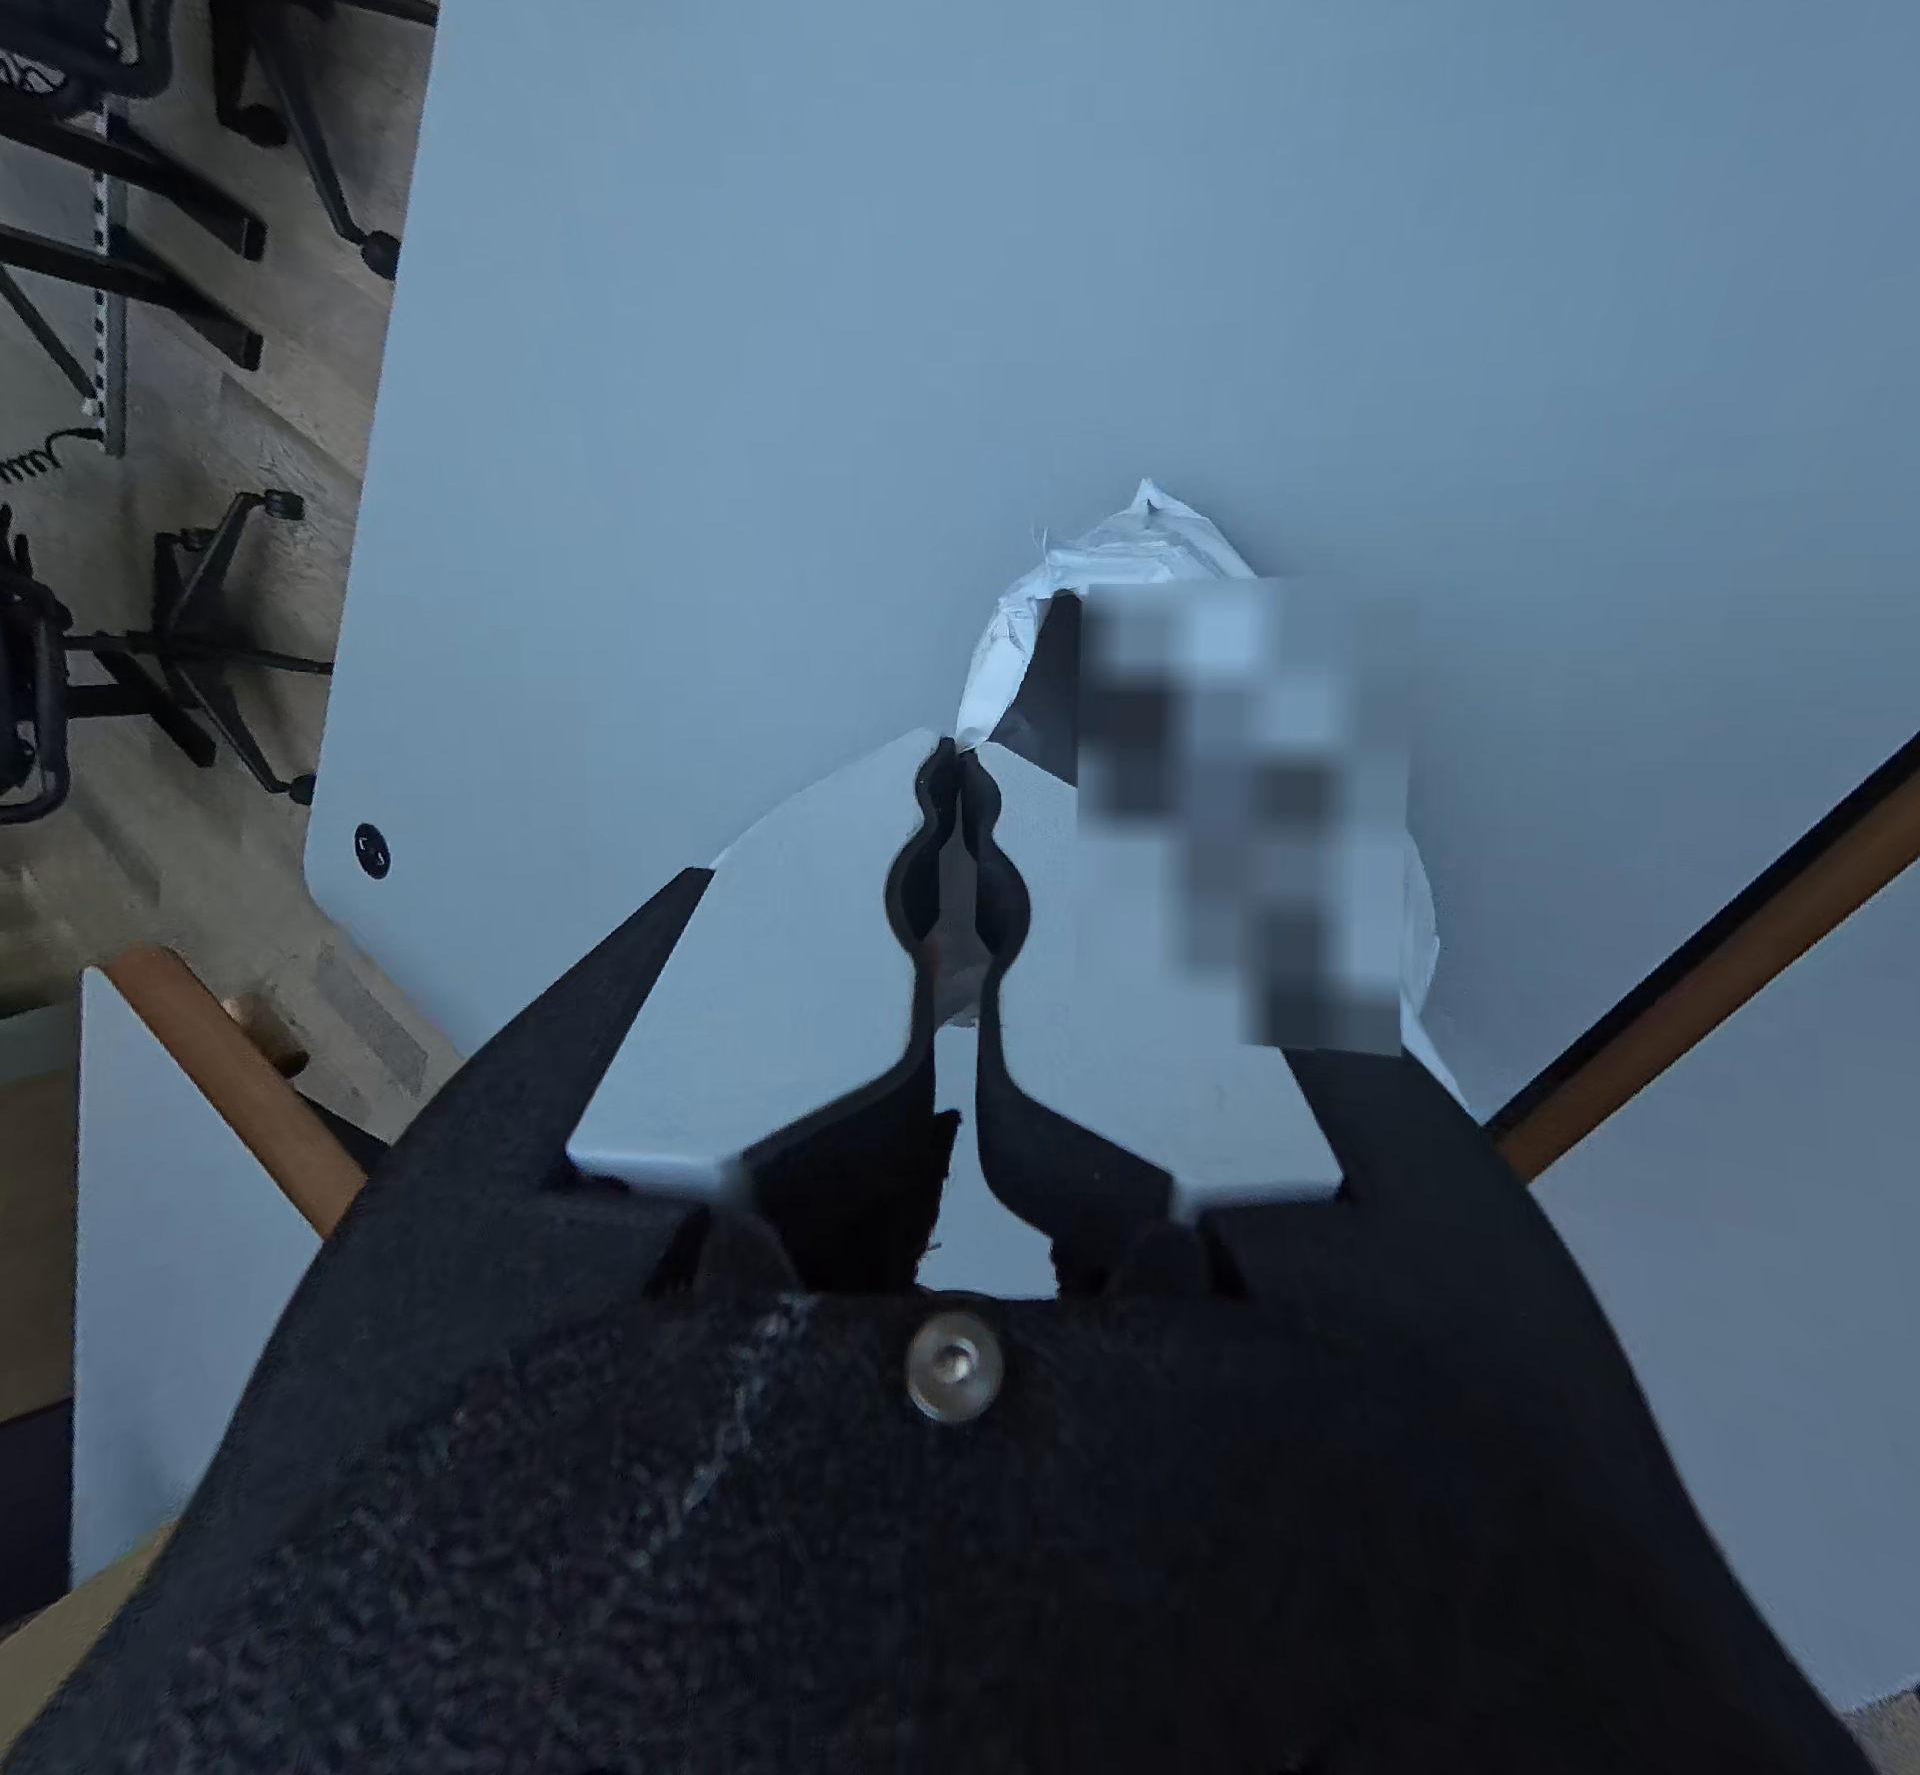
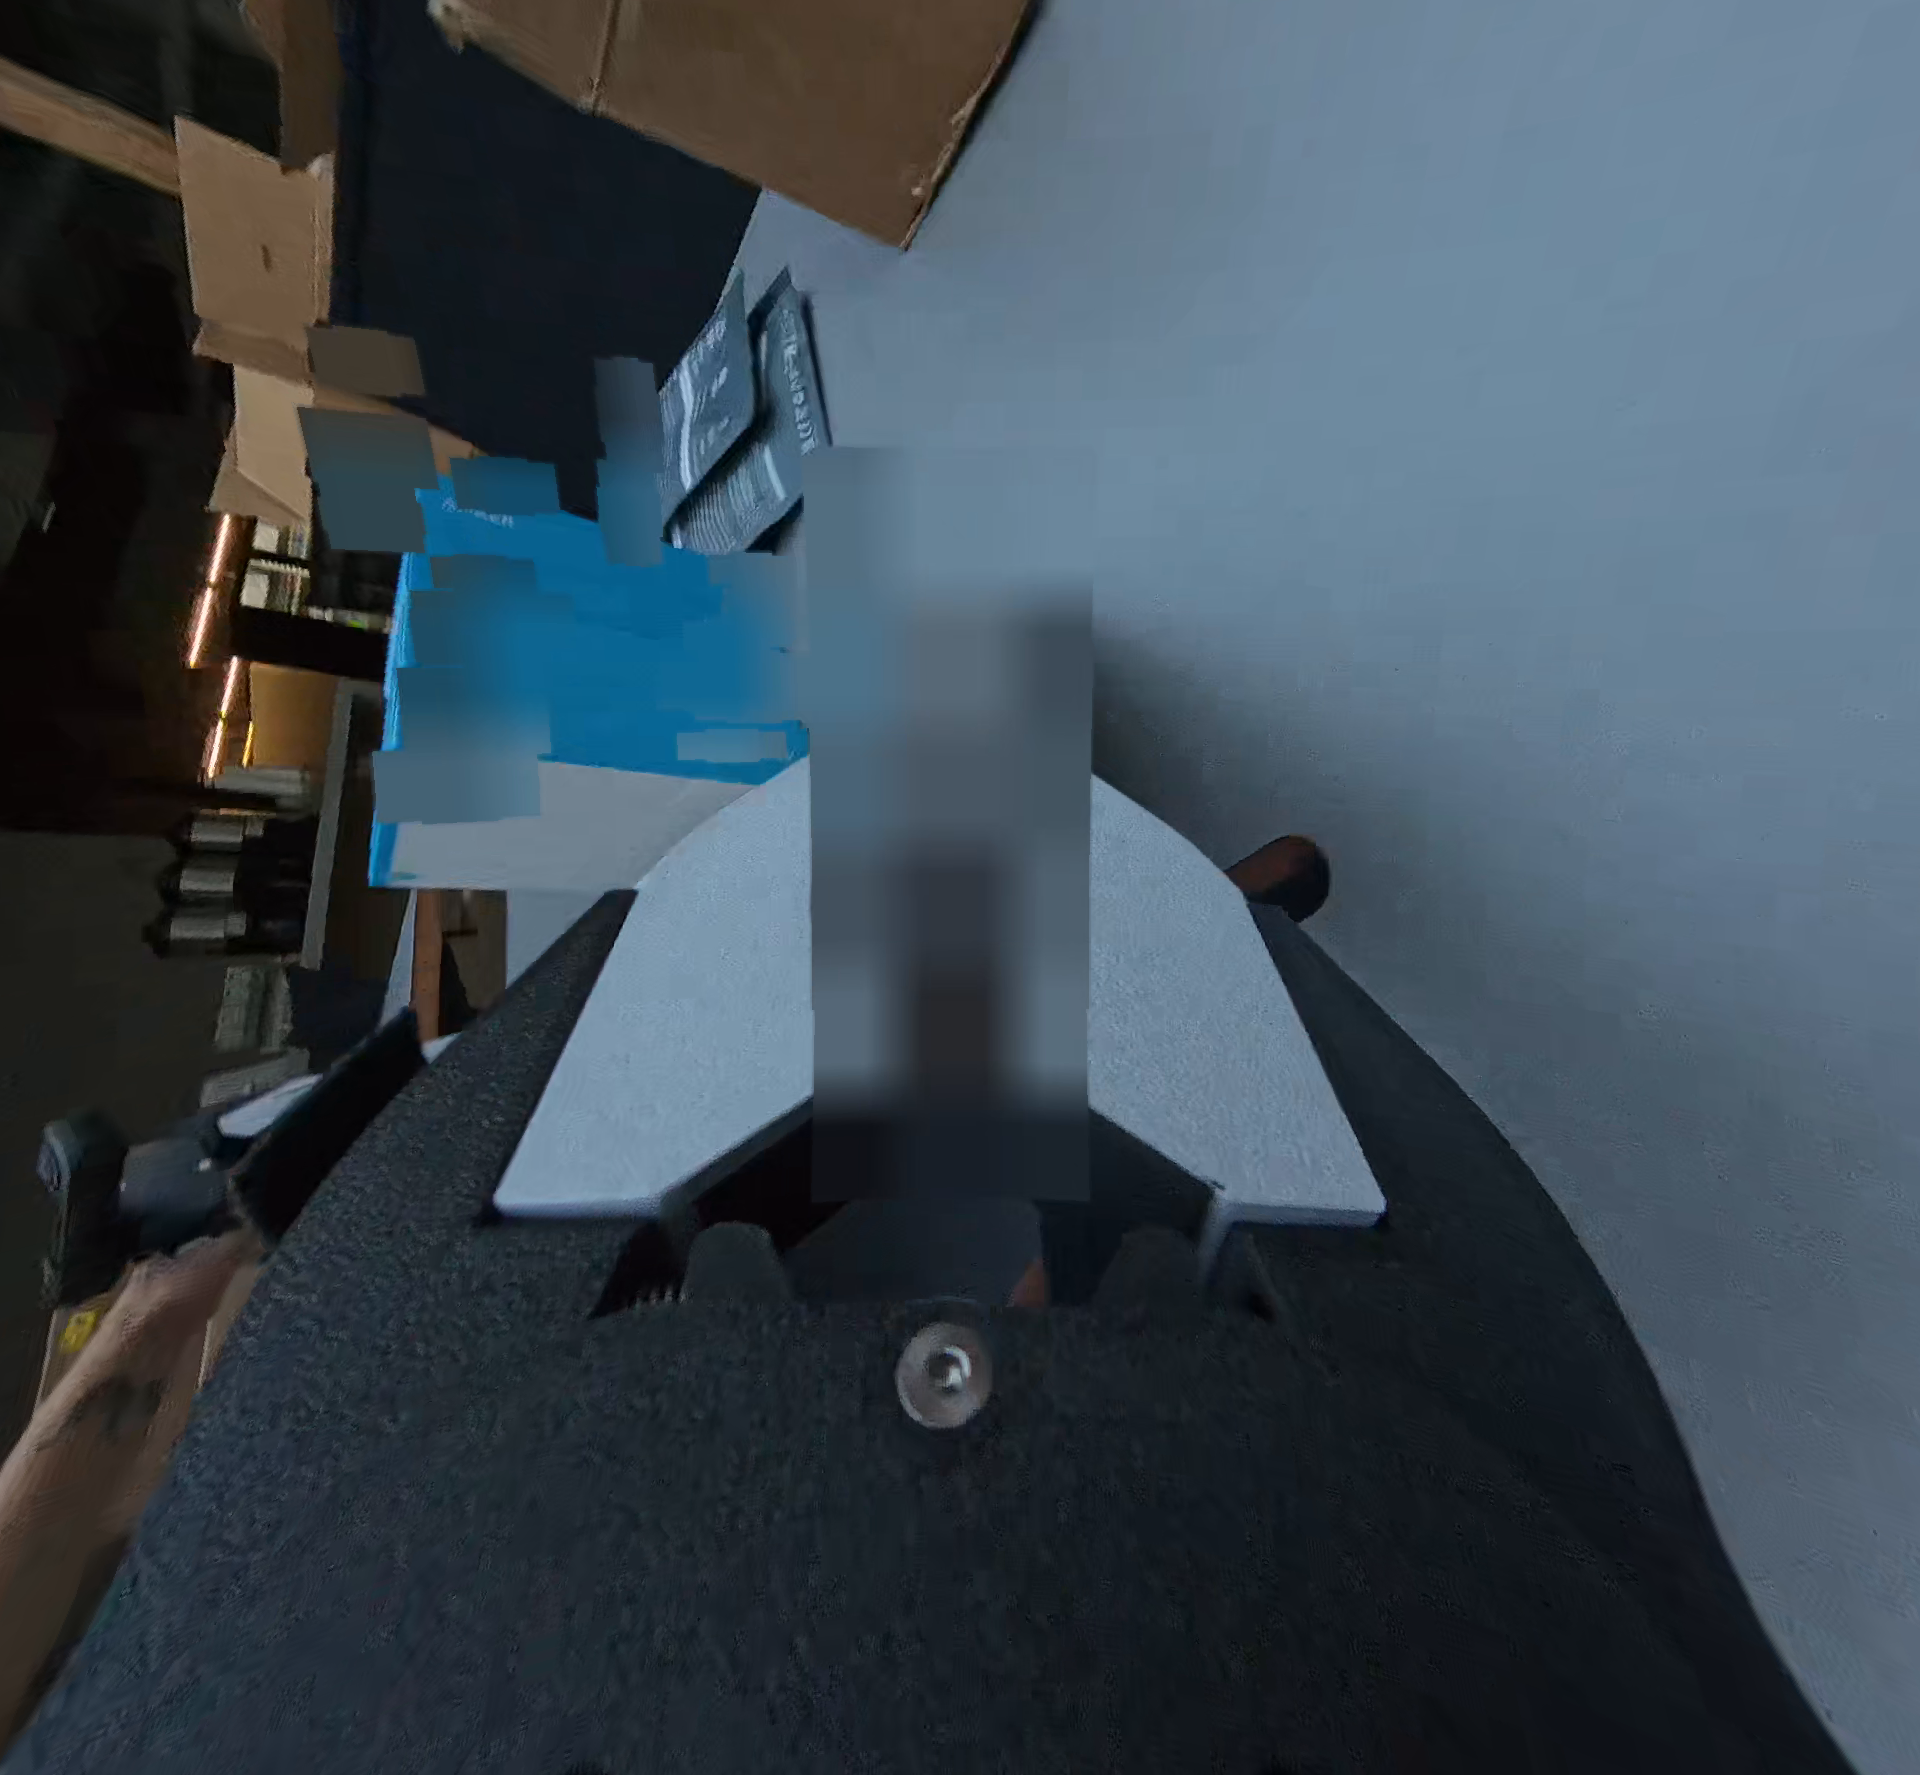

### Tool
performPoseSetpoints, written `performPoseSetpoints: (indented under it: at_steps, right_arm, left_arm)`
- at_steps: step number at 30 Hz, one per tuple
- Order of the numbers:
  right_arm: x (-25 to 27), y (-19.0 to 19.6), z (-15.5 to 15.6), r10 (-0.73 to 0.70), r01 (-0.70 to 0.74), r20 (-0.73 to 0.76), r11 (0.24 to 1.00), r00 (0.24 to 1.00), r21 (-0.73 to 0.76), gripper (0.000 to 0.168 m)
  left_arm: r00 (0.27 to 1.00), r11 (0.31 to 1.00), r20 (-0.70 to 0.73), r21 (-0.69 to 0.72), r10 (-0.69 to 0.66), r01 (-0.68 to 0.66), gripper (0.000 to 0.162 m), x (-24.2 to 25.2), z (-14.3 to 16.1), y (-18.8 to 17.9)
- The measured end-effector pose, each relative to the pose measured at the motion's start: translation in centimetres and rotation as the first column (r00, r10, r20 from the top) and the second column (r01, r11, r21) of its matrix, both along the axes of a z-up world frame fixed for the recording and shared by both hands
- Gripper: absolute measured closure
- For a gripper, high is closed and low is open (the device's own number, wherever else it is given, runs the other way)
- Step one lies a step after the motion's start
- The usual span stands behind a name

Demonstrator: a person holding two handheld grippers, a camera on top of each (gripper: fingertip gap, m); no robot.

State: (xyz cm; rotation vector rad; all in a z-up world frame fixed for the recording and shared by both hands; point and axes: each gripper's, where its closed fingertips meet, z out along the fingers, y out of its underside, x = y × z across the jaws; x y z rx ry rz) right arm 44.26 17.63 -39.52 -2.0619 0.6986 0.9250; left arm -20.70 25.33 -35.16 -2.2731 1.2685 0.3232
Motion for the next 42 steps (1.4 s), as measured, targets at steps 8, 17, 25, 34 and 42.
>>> performPoseSetpoints:
  at_steps: [8,17,25,34,42]
  right_arm:
    - [4.5,3.0,-3.7,-0.098,0.098,0.010,0.991,0.995,-0.091,0.100]
    - [-20.5,1.2,6.6,0.373,-0.441,0.348,0.887,0.860,0.141,0.110]
    - [-46.5,-1.8,0.9,0.807,-0.819,0.136,0.569,0.574,0.079,0.105]
    - [-50.4,-6.0,2.1,0.893,-0.918,0.222,0.396,0.393,0.032,0.168]
    - [-45.5,-4.8,10.1,0.801,-0.747,-0.226,0.598,0.554,0.289,0.168]
  left_arm:
    - [0.997,0.973,-0.039,-0.221,0.065,-0.072,0.162,4.5,-1.1,-1.6]
    - [0.833,0.786,0.308,-0.577,0.460,-0.221,0.162,10.0,0.0,-4.6]
    - [0.643,0.731,0.499,-0.667,0.580,-0.142,0.162,10.1,0.9,-6.2]
    - [0.622,0.767,0.513,-0.596,0.591,-0.237,0.162,4.3,-0.8,-6.3]
    - [0.706,0.783,0.535,-0.620,0.463,-0.044,0.162,7.2,0.4,-9.3]
